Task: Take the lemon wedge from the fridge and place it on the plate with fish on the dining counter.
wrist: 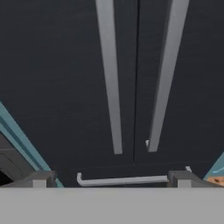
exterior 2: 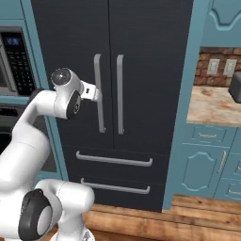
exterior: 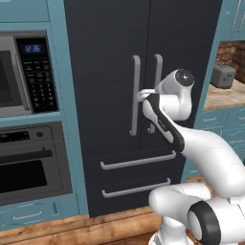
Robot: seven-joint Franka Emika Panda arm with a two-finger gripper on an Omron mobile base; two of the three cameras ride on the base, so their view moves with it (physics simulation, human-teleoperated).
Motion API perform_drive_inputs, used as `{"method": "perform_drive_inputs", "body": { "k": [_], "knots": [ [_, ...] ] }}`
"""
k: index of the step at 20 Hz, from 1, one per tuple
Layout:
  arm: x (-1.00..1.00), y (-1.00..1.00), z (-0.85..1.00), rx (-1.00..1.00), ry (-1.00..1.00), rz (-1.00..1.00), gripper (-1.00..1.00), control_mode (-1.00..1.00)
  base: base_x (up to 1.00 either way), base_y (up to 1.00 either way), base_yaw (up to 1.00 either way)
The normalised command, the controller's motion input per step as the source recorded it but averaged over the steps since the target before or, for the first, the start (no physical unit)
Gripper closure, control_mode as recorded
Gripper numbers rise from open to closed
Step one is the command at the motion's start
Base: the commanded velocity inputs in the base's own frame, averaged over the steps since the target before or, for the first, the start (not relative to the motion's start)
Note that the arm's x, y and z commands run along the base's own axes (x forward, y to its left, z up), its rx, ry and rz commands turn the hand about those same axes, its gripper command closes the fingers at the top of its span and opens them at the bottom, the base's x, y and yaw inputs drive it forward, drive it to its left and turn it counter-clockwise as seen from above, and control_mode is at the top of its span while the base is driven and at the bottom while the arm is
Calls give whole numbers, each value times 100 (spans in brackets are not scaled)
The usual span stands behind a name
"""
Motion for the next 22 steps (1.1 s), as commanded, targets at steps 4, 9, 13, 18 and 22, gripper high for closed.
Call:
{"method": "perform_drive_inputs", "body": {
  "k": [4, 9, 13, 18, 22],
  "knots": [
    [56, 0, 0, 0, 6, 0, -100, -100, 0, 0, 0],
    [52, 0, -7, 0, 6, 0, -100, -100, 0, 0, 0],
    [39, 1, -21, 0, 9, 0, -100, -100, 0, 0, 0],
    [17, 12, -55, 0, 3, 0, -100, -100, 0, 0, 0],
    [40, 1, -30, -1, -1, 0, -100, -100, 0, 0, 0]
  ]
}}
